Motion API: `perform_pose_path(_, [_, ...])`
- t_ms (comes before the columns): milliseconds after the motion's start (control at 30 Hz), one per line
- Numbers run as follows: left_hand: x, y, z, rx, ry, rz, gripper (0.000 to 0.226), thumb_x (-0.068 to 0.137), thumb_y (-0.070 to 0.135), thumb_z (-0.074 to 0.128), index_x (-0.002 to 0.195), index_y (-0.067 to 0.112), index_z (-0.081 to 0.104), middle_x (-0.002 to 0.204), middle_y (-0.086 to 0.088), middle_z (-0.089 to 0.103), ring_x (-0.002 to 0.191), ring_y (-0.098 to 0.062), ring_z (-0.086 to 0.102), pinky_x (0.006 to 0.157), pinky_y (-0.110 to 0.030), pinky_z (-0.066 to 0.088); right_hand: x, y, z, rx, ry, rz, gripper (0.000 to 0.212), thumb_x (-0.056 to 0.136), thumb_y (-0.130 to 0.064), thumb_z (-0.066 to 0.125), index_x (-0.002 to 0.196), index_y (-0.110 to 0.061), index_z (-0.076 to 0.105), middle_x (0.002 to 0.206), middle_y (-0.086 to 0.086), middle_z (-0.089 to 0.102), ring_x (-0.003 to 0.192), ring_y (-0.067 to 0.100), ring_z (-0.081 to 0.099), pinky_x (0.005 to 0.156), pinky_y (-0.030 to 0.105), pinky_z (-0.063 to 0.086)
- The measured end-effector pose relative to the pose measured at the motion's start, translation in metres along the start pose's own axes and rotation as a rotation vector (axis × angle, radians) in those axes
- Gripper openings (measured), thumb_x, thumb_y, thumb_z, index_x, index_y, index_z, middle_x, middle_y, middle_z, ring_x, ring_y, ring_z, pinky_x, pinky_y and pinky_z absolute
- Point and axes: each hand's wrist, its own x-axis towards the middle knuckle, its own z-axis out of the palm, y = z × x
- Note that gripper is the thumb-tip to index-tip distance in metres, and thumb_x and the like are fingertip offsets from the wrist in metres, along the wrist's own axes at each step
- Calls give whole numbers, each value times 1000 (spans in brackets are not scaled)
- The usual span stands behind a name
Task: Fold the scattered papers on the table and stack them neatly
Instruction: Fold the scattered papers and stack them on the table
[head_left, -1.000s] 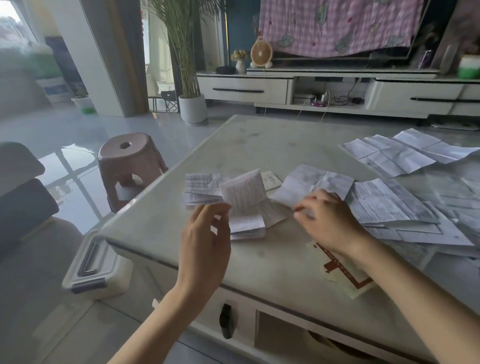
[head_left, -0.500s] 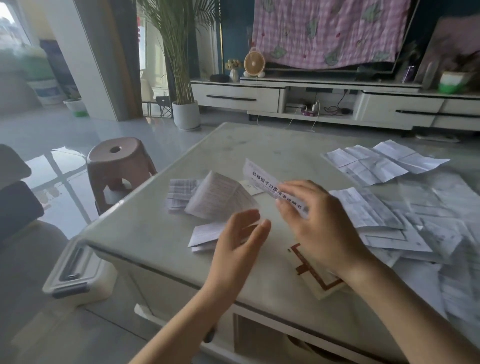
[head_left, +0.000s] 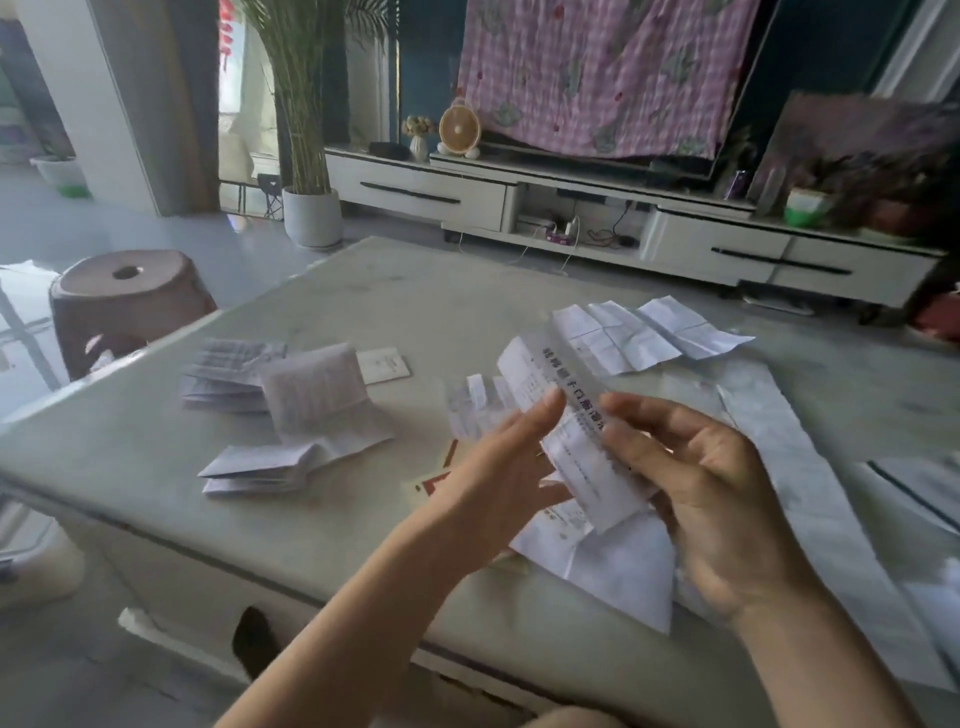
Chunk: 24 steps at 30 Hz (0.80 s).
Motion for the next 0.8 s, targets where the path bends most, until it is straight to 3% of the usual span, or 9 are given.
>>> perform_pose_path(100, [4,-5,11,-151,0,31,49,83,43,55,112,4,63,110,-17,65,101,-25,65,88,-33,53,-4,3,-1,-118,-81,-34,17,78,-9,66,94,-12,71,92,7,74,87,21,70,79,33,57])
perform_pose_path(233, [5,-10,17,-181,62,23,34,86,33,50,80,10,75,88,-13,71,82,-22,69,78,-32,56,-6,5,-4,-158,-129,-67,22,84,-25,59,97,-13,72,91,4,74,87,16,69,75,24,54])
perform_pose_path(333, [1,-9,15,-205,96,27,26,83,27,56,95,13,74,101,-15,70,94,-28,68,83,-40,55,-1,7,-13,-194,65,-142,14,90,-18,57,88,-16,71,81,-1,73,68,10,65,62,25,53])
perform_pose_path(400, [-1,-9,15,-218,122,26,45,75,35,58,114,12,66,112,-16,67,101,-30,65,85,-41,55,2,13,-19,-395,151,-254,19,88,-9,59,84,-25,68,81,-6,70,68,5,61,65,22,49])
perform_pose_path(500, [-5,-7,20,-266,41,-21,82,69,68,56,127,10,58,125,-14,60,112,-28,60,98,-41,46,0,19,-16,-573,86,-320,20,82,-18,70,98,-29,64,100,-15,62,90,1,58,80,17,44])
perform_pose_path(567, [-6,-4,22,-351,-1,-42,85,77,77,40,125,10,59,120,-12,62,110,-25,59,104,-41,39,-4,21,-11,-624,32,-318,42,74,-38,72,113,-30,59,109,-24,52,106,-2,50,91,14,39])
perform_pose_path(667, [-7,-5,25,-459,3,-20,73,96,58,15,108,8,67,106,-11,67,102,-24,61,95,-36,46,-8,23,-4,-584,21,-274,64,66,-50,75,123,-33,50,117,-23,51,112,-5,46,94,17,39])
perform_pose_path(733, [-9,-4,31,-411,28,8,54,93,39,27,96,7,71,97,-13,68,91,-24,64,81,-32,53,-9,24,-1,-551,50,-230,70,67,-41,79,127,-31,45,121,-17,52,113,-1,49,94,21,42])
perform_pose_path(800, [-8,-4,33,-336,65,-1,51,92,41,32,103,6,68,102,-16,64,94,-29,61,84,-38,49,-9,24,-1,-501,89,-177,70,69,-31,79,129,-26,44,118,-11,56,108,1,54,89,20,47])
